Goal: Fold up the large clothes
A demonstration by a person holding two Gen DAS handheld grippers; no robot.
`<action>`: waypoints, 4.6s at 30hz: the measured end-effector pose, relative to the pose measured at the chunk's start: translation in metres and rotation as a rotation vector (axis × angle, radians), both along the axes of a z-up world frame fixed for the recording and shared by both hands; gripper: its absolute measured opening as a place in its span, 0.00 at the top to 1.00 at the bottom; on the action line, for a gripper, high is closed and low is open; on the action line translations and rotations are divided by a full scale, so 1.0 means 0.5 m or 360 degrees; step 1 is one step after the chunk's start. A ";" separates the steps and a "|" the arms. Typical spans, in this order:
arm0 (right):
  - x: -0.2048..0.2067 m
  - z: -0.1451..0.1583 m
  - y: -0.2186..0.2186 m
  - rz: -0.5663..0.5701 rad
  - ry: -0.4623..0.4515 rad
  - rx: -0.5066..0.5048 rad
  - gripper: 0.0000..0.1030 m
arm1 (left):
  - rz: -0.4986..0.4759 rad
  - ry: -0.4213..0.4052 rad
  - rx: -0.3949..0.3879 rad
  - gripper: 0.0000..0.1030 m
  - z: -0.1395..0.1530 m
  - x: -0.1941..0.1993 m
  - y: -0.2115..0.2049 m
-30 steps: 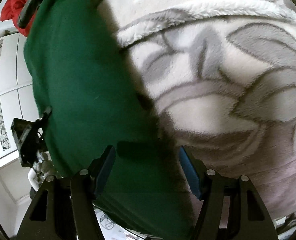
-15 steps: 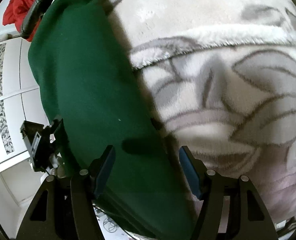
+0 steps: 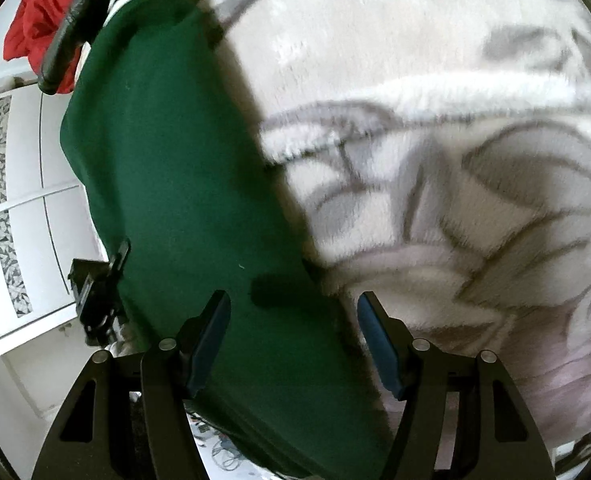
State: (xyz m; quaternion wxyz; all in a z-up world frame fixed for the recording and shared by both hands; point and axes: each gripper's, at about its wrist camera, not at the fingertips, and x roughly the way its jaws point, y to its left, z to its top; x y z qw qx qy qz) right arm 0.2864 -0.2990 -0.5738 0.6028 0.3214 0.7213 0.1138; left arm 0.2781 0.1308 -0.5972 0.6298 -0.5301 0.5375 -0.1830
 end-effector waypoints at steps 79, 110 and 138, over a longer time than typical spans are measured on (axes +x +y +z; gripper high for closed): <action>-0.617 -0.073 0.076 0.0237 0.0132 0.0251 0.47 | -0.0129 0.0104 0.0739 0.86 0.158 -0.663 -0.181; -0.650 -0.245 0.275 0.0314 0.0197 0.0740 0.18 | -0.0130 0.0180 0.0407 0.14 -0.059 -0.630 -0.124; -0.592 0.030 0.325 0.0140 0.0229 0.1038 0.71 | 0.0208 -0.0210 0.0268 0.73 0.307 -0.584 -0.144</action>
